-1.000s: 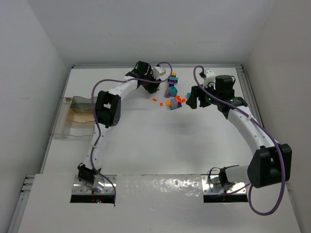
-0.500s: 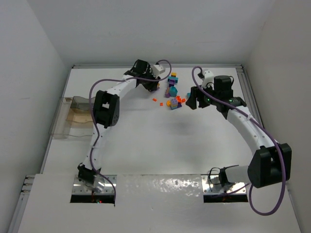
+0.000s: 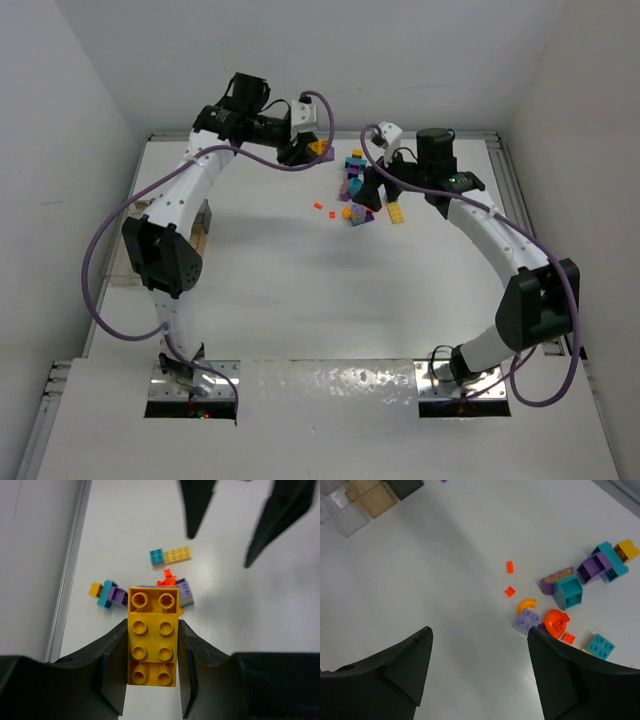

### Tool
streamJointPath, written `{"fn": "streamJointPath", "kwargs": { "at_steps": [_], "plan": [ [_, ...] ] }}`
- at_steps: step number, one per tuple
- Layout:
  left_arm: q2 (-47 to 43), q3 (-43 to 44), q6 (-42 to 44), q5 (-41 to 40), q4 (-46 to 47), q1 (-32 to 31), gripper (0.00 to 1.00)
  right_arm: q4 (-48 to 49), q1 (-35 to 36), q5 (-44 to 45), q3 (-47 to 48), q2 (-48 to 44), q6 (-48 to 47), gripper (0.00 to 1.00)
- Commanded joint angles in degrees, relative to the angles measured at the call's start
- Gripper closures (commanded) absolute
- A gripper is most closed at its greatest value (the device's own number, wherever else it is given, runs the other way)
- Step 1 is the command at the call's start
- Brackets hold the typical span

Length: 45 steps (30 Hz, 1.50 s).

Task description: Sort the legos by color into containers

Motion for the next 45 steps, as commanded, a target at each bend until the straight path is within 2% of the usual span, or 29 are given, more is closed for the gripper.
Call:
{"fn": "streamJointPath", "kwargs": {
  "at_steps": [1, 8, 13, 22, 29, 31, 32, 35, 38, 39, 41, 43, 45],
  "plan": [
    [-0.6, -2.2, 15.9, 10.3, -15.7, 0.3, 1.0, 4.2, 1.8, -6.9, 0.8, -0.4, -8.1, 0.25],
    [-1.8, -4.8, 22.7, 10.1, -22.3, -1.4, 1.0, 8.9, 5.8, -8.0, 0.9, -1.0, -11.7, 0.26],
    [-2.2, -5.3, 20.9, 11.0, -21.1, -2.0, 1.0, 9.0, 7.8, -7.8, 2.7, 1.0, -12.6, 0.35],
    [-2.8, -5.6, 21.0, 11.5, -21.0, -2.1, 1.0, 7.1, 9.8, -7.8, 5.9, 4.7, -13.6, 0.4],
    [-3.0, -5.2, 21.6, 12.7, -21.4, -2.3, 1.0, 8.1, 10.1, -6.9, 7.1, 5.9, -12.6, 0.58],
    [-3.0, -5.1, 20.8, 12.9, -20.6, -2.3, 1.0, 7.5, 10.3, -6.9, 7.2, 6.1, -13.2, 0.57],
    [-3.0, -5.1, 20.5, 13.0, -20.4, -2.3, 1.0, 7.2, 10.4, -6.8, 7.2, 6.1, -13.4, 0.53],
    [-3.1, -5.1, 20.7, 12.4, -20.1, -2.2, 1.0, 6.1, 10.3, -7.0, 7.1, 6.1, -14.1, 0.52],
    [-3.1, -5.0, 20.8, 12.1, -19.9, -2.3, 1.0, 4.1, 10.4, -7.5, 7.6, 6.4, -15.3, 0.56],
    [-3.1, -4.9, 20.8, 12.1, -19.9, -2.3, 1.0, 3.4, 10.4, -7.5, 7.7, 6.3, -15.7, 0.6],
    [-3.3, -4.7, 20.4, 12.2, -19.1, -2.3, 1.0, 2.9, 10.4, -7.6, 7.6, 6.3, -15.9, 0.61],
    [-3.2, -4.6, 19.5, 12.1, -18.4, -2.3, 1.0, 2.6, 10.5, -7.6, 7.1, 6.1, -15.9, 0.48],
    [-3.3, -4.3, 19.3, 11.9, -17.8, -2.3, 1.0, 2.7, 10.4, -7.4, 6.3, 5.9, -15.9, 0.45]
  ]
}}
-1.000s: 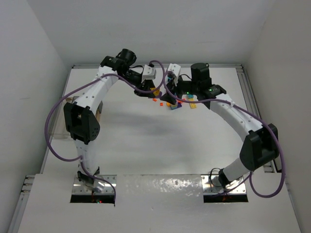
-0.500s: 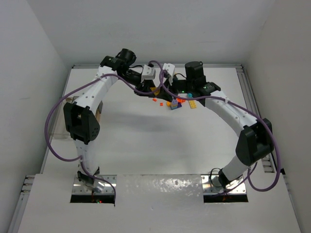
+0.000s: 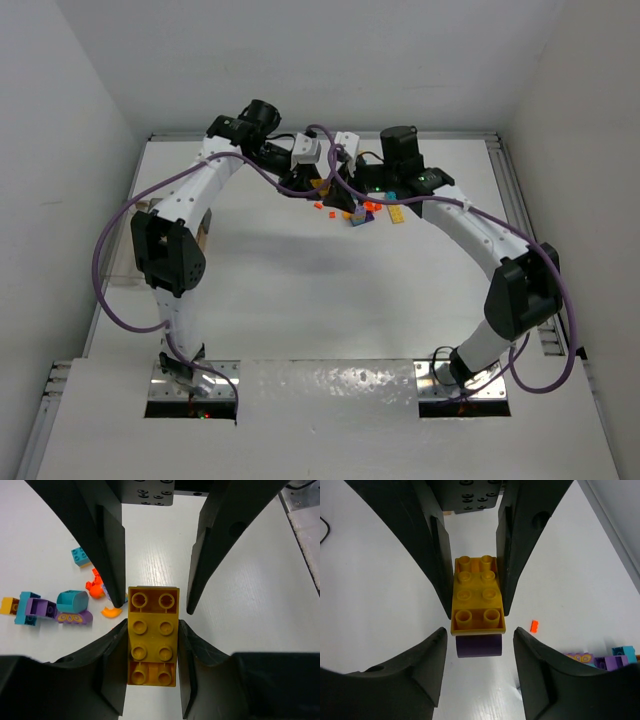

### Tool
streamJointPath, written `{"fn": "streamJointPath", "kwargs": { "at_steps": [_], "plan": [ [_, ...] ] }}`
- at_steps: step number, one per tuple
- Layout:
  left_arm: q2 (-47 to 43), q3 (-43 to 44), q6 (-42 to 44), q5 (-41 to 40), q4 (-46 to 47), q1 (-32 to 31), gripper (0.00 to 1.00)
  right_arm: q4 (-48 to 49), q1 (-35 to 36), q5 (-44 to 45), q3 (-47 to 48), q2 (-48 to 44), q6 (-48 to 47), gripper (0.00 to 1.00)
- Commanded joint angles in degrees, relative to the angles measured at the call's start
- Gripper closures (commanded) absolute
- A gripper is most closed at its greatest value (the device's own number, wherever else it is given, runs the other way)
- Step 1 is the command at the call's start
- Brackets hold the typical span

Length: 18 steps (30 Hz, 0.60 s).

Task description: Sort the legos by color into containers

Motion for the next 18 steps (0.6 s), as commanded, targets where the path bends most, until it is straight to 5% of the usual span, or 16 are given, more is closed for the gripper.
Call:
{"fn": "streamJointPath", "kwargs": {
  "at_steps": [1, 5, 10, 15, 18],
  "plan": [
    [-2.6, 1.6, 0.1, 2.8, 1.8, -0.5, 1.0, -0.2, 0.4, -0.1, 0.8, -0.1, -1.5, 0.44],
    [-2.5, 1.6, 0.1, 3.4, 1.5, -0.6, 1.0, 2.7, 0.4, 0.1, 0.0, -1.0, 0.0, 0.48],
    [-2.7, 1.5, -1.3, 4.5, 2.3, -0.6, 1.0, 4.0, 0.4, 0.1, -0.1, -0.9, 0.7, 0.7],
    [-3.2, 1.6, -1.8, 4.3, 3.5, -0.6, 1.0, 2.3, 0.4, 0.9, -0.4, -1.0, -0.1, 0.71],
    [-3.4, 1.7, -2.2, 4.1, 3.8, -0.6, 1.0, 1.2, 0.4, 1.5, -0.5, -1.2, -0.9, 0.91]
  ]
}}
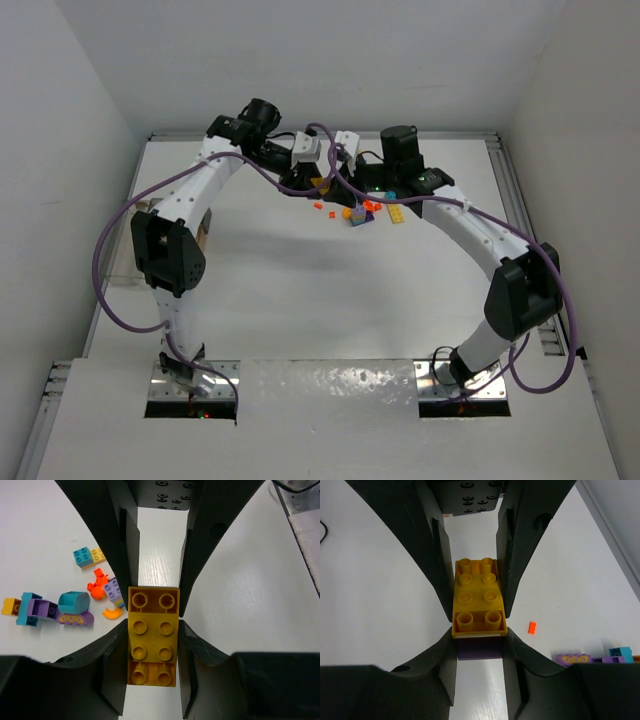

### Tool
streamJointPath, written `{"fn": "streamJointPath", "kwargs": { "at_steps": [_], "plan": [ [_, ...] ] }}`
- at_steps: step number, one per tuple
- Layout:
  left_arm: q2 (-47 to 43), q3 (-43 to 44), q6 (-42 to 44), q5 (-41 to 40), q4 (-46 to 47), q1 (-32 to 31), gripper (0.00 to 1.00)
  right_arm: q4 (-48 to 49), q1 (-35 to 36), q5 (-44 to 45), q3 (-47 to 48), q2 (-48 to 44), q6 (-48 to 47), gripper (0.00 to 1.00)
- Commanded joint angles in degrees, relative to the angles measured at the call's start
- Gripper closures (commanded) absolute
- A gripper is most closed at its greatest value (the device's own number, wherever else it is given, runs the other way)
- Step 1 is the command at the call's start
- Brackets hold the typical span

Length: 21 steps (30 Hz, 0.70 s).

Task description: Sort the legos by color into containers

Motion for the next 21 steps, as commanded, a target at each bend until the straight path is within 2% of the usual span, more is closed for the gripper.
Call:
{"fn": "streamJointPath", "kwargs": {
  "at_steps": [1, 2, 3, 4, 6, 8, 10, 12, 14, 18, 20, 21],
  "plan": [
    [-3.4, 1.8, -1.1, 3.7, 2.4, -0.6, 0.67, 0.1, 0.4, 1.3, -0.7, -1.3, -1.7, 0.96],
    [-3.4, 1.8, -1.3, 3.6, 2.5, -0.6, 0.44, 0.3, 0.4, 1.8, -1.5, -1.6, -1.9, 0.99],
    [-3.5, 1.9, -1.7, 3.4, 2.5, -0.5, 0.33, 1.3, 0.4, 1.9, -2.2, -1.9, -1.9, 1.0],
    [-3.5, 2.0, -3.0, 3.5, 3.4, -0.1, 0.28, 1.9, 0.4, 1.8, -3.6, -2.6, -1.9, 1.0],
    [-3.7, 1.8, -5.9, 4.1, 5.6, 0.6, 0.28, 3.1, 0.4, 1.9, -4.5, -3.3, -2.1, 1.0],
    [-3.8, 1.7, -9.6, 4.5, 8.8, 1.8, 0.36, 3.2, 0.4, 2.0, -5.0, -3.6, -2.4, 1.0],
    [-3.9, 1.6, -9.3, 4.3, 9.1, 1.9, 0.46, 3.5, 0.5, 2.0, -5.0, -3.6, -2.2, 1.0],
    [-3.9, 0.7, -7.9, 4.0, 8.2, 1.6, 0.45, 4.4, 0.4, 2.2, -5.1, -3.9, -2.0, 1.0],
    [-3.6, 0.1, -7.9, 2.9, 7.2, 1.1, 0.41, 6.0, 0.4, 2.2, -5.5, -4.2, -1.2, 1.0],
    [-2.3, -0.5, -1.5, 1.1, -1.1, -0.3, 0.32, 7.5, 0.5, 2.6, -5.7, -4.2, -0.8, 1.0],
    [-1.7, -0.7, -1.2, -0.1, -2.0, -0.7, 0.32, 7.3, 0.4, 2.5, -5.4, -4.0, -0.9, 1.0],
    [-1.6, -0.7, -1.5, -0.2, -1.6, -0.8, 0.35, 7.4, 0.4, 2.4, -5.3, -3.9, -0.9, 1.0]
  ]
}}
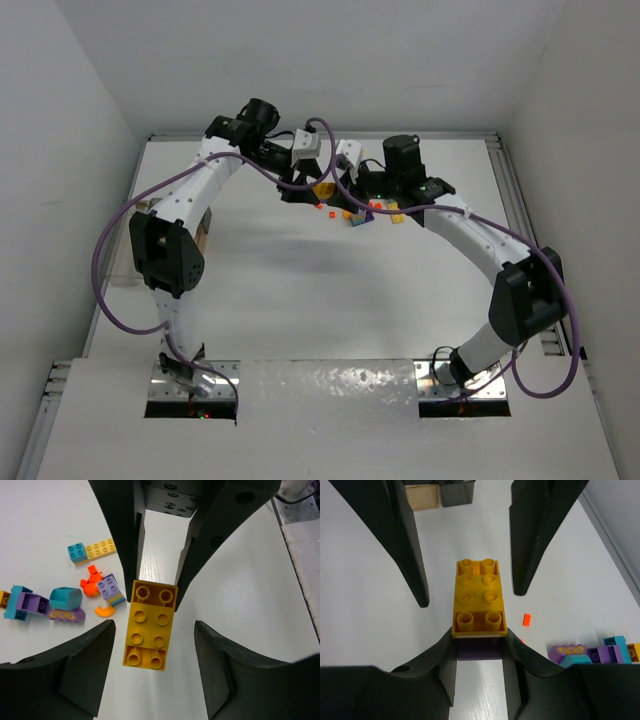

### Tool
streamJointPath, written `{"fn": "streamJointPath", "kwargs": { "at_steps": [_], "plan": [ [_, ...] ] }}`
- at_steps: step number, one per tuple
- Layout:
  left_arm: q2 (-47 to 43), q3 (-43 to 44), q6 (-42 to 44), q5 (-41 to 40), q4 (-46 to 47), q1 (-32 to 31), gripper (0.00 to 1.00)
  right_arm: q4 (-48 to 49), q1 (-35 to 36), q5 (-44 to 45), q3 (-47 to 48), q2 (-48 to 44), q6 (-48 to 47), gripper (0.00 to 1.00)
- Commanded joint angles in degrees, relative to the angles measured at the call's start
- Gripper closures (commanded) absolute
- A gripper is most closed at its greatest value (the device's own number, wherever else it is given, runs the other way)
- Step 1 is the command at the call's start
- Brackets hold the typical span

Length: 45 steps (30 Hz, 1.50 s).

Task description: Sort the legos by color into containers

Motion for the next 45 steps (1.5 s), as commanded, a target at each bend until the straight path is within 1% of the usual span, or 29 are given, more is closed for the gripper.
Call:
{"fn": "streamJointPath", "kwargs": {
  "at_steps": [1, 2, 3, 4, 8, 9, 10, 12, 14, 16, 18, 19, 21, 22, 23, 25, 26, 30, 32, 33, 35, 36, 37, 38, 39, 41, 42, 43, 45],
  "plan": [
    [-0.9, -0.2, 2.5, -0.4, -2.3, -1.1, 0.39, 3.3, 0.4, -0.5, 0.5, -1.6, -0.2, 1.0],
    [-0.9, -0.3, 1.3, -0.6, -1.1, -1.1, 0.43, 3.4, 0.4, -0.6, 0.5, -1.7, -0.1, 1.0],
    [-1.0, -0.3, -2.4, -0.6, 1.7, -1.2, 0.51, 3.6, 0.4, -0.6, 0.5, -1.6, 0.0, 1.0],
    [-1.0, 0.0, -3.5, -0.6, 2.4, -1.1, 0.54, 3.6, 0.4, -0.6, 0.5, -1.7, 0.0, 1.0],
    [-1.2, 0.6, -3.4, 0.1, 2.9, -1.1, 0.72, 3.4, 0.4, -0.6, 0.6, -1.7, -0.2, 1.0],
    [-1.1, 0.7, -3.5, -0.3, 3.0, -1.2, 0.79, 3.4, 0.5, -0.5, 0.6, -1.6, -0.3, 1.0],
    [-1.0, 0.7, -3.5, -0.9, 3.0, -1.2, 0.83, 3.5, 0.4, -0.5, 0.5, -1.7, -0.4, 1.0],
    [-0.8, 0.4, -3.5, -1.5, 2.9, -1.2, 0.94, 3.7, 0.4, -0.4, 0.4, -1.7, -0.1, 1.0],
    [-0.8, -0.1, -3.6, -2.1, 2.6, -1.1, 0.99, 4.5, 0.4, -0.2, -0.1, -1.7, 0.3, 1.0],
    [-0.8, -0.1, -3.4, -2.8, 1.7, -1.2, 1.0, 5.0, 0.3, -0.2, -0.6, -1.6, 0.6, 1.0],
    [-0.7, 0.4, -5.8, -3.2, 3.0, -0.7, 1.0, 4.7, 0.3, -0.3, -1.1, -1.2, 0.5, 1.0],
    [-0.7, 1.0, -11.2, -2.3, 4.8, 0.9, 1.0, 3.5, 0.2, -0.3, -1.3, -0.8, 0.1, 1.0],
    [-0.8, 1.4, -19.7, -0.3, 14.4, 3.3, 1.0, 2.6, 0.1, -0.1, -3.0, -0.4, -0.4, 1.0],
    [-0.8, 1.7, -27.7, 1.1, 17.9, 5.6, 1.0, 2.9, 0.0, 0.0, -3.9, -0.3, -0.2, 1.0],
    [-0.8, 2.2, -29.6, 1.2, 22.8, 6.4, 1.0, 3.5, -0.3, 0.1, -4.9, -0.2, 0.3, 1.0],
    [-0.6, 4.6, -29.6, -0.3, 22.5, 7.7, 1.0, 7.1, -1.8, -0.3, -7.8, 0.0, 3.8, 1.0],
    [-1.0, 4.8, -29.6, -0.6, 22.4, 8.0, 1.0, 10.5, -2.9, -0.6, -9.6, 0.1, 6.3, 1.0],
    [-2.3, 3.6, -30.3, -1.5, 21.1, 9.2, 1.0, 12.9, -3.4, 0.1, -10.6, 0.4, 8.7, 1.0],
    [-3.4, 2.2, -32.2, -5.9, 21.6, 9.4, 1.0, 14.1, -3.4, 0.1, -10.4, 0.2, 10.4, 1.0],
    [-3.8, 0.3, -37.0, -12.9, 23.7, 10.6, 1.0, 14.2, -3.4, 0.7, -10.2, 0.0, 11.2, 1.0],
    [-5.2, -2.0, -43.3, -20.8, 26.4, 13.3, 1.0, 15.2, -3.4, 1.6, -10.2, -1.0, 13.1, 1.0],
    [-5.9, -4.0, -46.4, -30.2, 27.9, 16.6, 1.0, 15.8, -3.3, 2.1, -10.4, -1.6, 13.7, 1.0],
    [-6.6, -4.9, -51.8, -35.5, 29.8, 18.4, 1.0, 16.5, -3.3, 2.9, -10.9, -2.2, 15.1, 1.0],
    [-8.1, -5.7, -53.5, -46.8, 30.0, 19.6, 1.0, 18.0, -3.3, 3.0, -11.8, -3.2, 15.8, 1.0],
    [-8.9, -6.9, -54.1, -51.8, 29.7, 21.9, 1.0, 18.8, -3.3, 3.5, -12.3, -3.7, 16.7, 1.0],
    [-11.3, -9.4, -51.2, -59.7, 28.6, 23.7, 1.0, 20.1, -3.2, 4.3, -12.8, -4.5, 18.7, 1.0],
    [-12.1, -10.6, -50.4, -60.3, 27.1, 24.4, 1.0, 20.5, -3.1, 4.5, -12.9, -4.5, 18.9, 1.0],
    [-13.8, -12.0, -49.8, -60.3, 26.7, 25.1, 1.0, 20.8, -3.0, 4.9, -12.6, -4.5, 21.2, 1.0],
    [-15.0, -16.0, -50.8, -61.2, 26.4, 27.2, 1.0, 21.7, -2.3, 5.2, -12.4, -4.2, 22.1, 1.0]
  ]
}}
